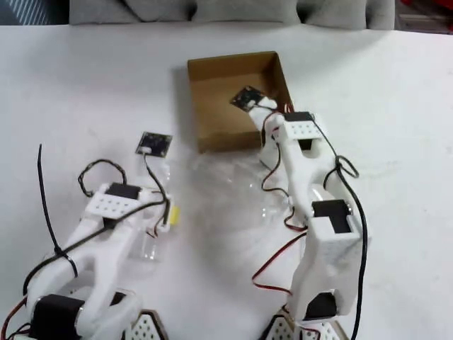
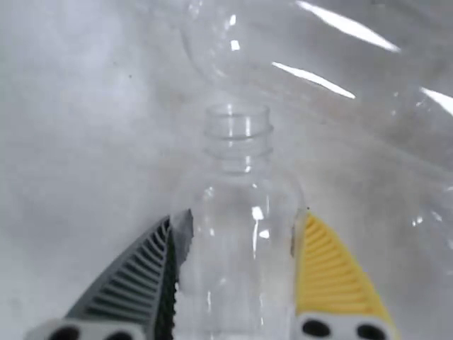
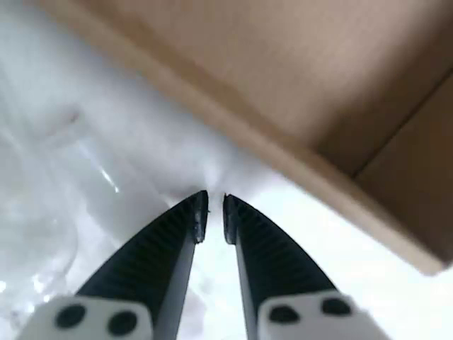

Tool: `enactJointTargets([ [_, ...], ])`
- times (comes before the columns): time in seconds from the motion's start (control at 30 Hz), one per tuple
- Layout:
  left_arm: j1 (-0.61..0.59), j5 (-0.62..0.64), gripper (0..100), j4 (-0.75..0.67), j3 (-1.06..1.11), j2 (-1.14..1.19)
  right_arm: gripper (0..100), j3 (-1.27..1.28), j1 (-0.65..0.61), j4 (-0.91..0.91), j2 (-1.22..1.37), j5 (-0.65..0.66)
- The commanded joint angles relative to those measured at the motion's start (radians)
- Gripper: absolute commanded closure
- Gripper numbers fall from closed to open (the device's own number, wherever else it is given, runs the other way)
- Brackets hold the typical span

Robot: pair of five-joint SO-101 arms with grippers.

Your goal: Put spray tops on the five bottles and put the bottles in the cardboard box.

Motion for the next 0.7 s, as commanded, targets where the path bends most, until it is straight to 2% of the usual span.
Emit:
enactJointTargets([
  [0.0, 0.002, -0.009, 98, -0.034, -0.009, -0.039, 98.1, -0.029, -0.013, 0.122, -0.094, -0.009],
  [0.2, 0.002, -0.009, 98, -0.034, -0.011, -0.039, 98.1, -0.035, -0.004, 0.197, -0.174, -0.086],
  [0.37, 0.001, -0.009, 98, -0.034, -0.011, -0.039, 97.6, -0.037, -0.039, 0.222, -0.242, -0.077],
  [0.43, 0.001, -0.009, 98, -0.034, -0.011, -0.039, 96.4, -0.037, -0.065, 0.223, -0.26, -0.011],
  [0.6, -0.001, -0.009, 98, -0.034, -0.011, -0.039, 81.9, -0.035, -0.096, 0.22, -0.257, 0.224],
  [0.67, -0.001, -0.009, 98, -0.034, -0.011, -0.039, 79.5, -0.037, -0.096, 0.219, -0.24, 0.296],
])
